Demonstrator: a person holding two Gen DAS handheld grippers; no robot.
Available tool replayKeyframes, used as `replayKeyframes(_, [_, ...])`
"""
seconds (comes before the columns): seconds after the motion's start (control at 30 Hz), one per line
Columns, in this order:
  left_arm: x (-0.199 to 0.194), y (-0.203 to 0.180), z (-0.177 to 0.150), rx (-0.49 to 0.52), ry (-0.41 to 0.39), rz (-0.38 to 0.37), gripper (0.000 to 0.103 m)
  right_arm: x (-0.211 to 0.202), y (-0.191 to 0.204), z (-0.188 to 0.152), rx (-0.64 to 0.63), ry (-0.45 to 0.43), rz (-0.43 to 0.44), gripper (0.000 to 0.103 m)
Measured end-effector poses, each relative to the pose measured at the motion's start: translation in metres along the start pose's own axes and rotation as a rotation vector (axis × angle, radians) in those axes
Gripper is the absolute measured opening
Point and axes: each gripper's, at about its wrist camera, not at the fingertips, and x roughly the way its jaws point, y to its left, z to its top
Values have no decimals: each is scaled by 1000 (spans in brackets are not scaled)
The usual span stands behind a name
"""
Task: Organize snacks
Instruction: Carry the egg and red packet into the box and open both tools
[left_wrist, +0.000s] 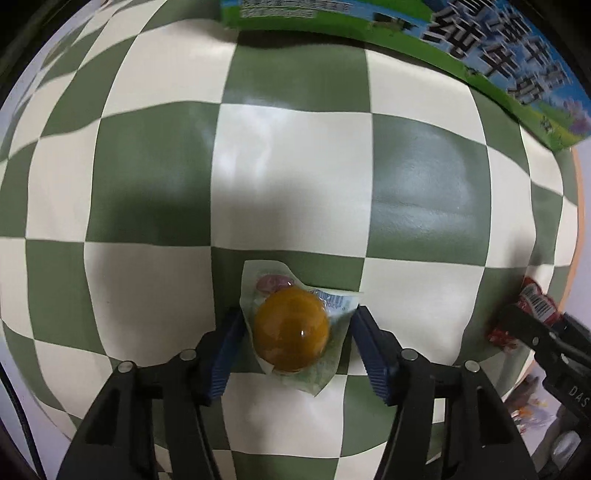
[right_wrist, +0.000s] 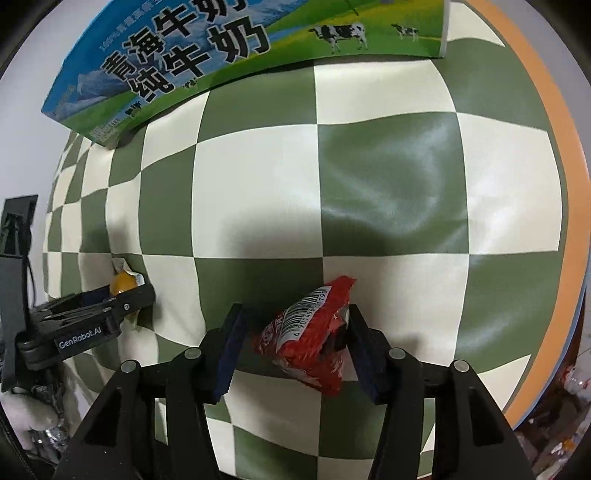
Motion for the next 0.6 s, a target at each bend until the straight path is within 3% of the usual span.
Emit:
replayKeyframes(0.03, [0, -1, 1, 1, -3, 3, 56, -1, -1, 0, -10, -11, -21, 46])
replayKeyframes(0.13, [-2, -5, 2, -2, -16, 7, 56, -4, -1, -2, -27, -42, -39, 41])
replayKeyframes(0.2, [-8, -15, -20, -4, -24, 0, 56, -10, 0, -2, -46, -69, -45, 39])
replayKeyframes(0.23, [-16, -4, -18, -4, -25, -8, 56, -13, 0, -2, -49, -80, -41, 39])
replayKeyframes(0.43, [-49, -19, -13, 36, -75, -61, 54, -40, 1, 6, -54, -136, 10, 38])
replayKeyframes(0.5, [-67, -27, -6, 48, -98, -95, 26, -55, 4, 11, -55, -162, 41, 38])
replayKeyframes(0.6, [-97, -40, 12, 73, -143, -141, 26, -82, 9, 22, -61, -208, 84, 38])
